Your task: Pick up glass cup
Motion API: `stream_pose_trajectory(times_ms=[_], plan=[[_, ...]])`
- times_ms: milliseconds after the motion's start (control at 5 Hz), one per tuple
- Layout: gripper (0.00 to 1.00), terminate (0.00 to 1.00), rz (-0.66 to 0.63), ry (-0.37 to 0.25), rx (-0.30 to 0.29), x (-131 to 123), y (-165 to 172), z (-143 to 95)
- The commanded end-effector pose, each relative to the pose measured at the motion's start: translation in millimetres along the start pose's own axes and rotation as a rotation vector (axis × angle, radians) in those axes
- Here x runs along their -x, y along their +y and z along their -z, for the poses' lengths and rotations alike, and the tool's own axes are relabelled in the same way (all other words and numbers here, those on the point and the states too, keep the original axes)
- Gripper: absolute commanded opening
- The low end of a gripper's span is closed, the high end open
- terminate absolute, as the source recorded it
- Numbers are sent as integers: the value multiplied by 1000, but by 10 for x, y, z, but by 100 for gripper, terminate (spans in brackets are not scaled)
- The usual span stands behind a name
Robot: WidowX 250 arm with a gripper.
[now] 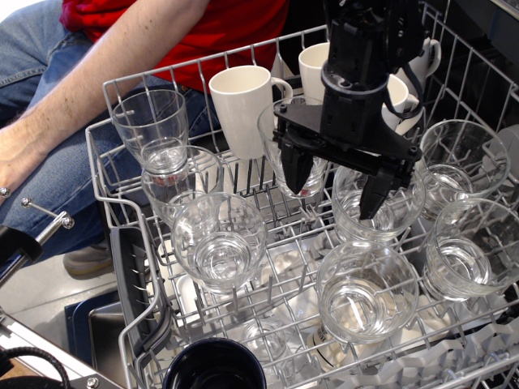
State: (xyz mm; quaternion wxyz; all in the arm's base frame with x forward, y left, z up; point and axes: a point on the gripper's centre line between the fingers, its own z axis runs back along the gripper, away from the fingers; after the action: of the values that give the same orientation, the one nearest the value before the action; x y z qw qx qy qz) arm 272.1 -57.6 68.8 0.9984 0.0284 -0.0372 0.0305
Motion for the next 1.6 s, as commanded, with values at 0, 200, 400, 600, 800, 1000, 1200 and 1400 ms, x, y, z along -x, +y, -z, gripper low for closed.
stream_pose_trajectory(times_ms=[0, 200, 400, 600, 800, 1000, 1200, 1400], plan=[[100, 0, 0, 0, 0, 0, 0, 0], [100, 0, -30, -68, 8, -40, 2, 272], [100, 0, -48, -136, 82, -67, 74, 479], [100, 0, -61, -163, 115, -153, 44, 681], [100, 0, -73, -181, 90, -174, 12, 822], [100, 0, -79, -211, 65, -160, -31, 931], [100, 0, -76, -213, 24, -127, -117, 968], [100, 0, -77, -211, 6, -215, -90, 1018]])
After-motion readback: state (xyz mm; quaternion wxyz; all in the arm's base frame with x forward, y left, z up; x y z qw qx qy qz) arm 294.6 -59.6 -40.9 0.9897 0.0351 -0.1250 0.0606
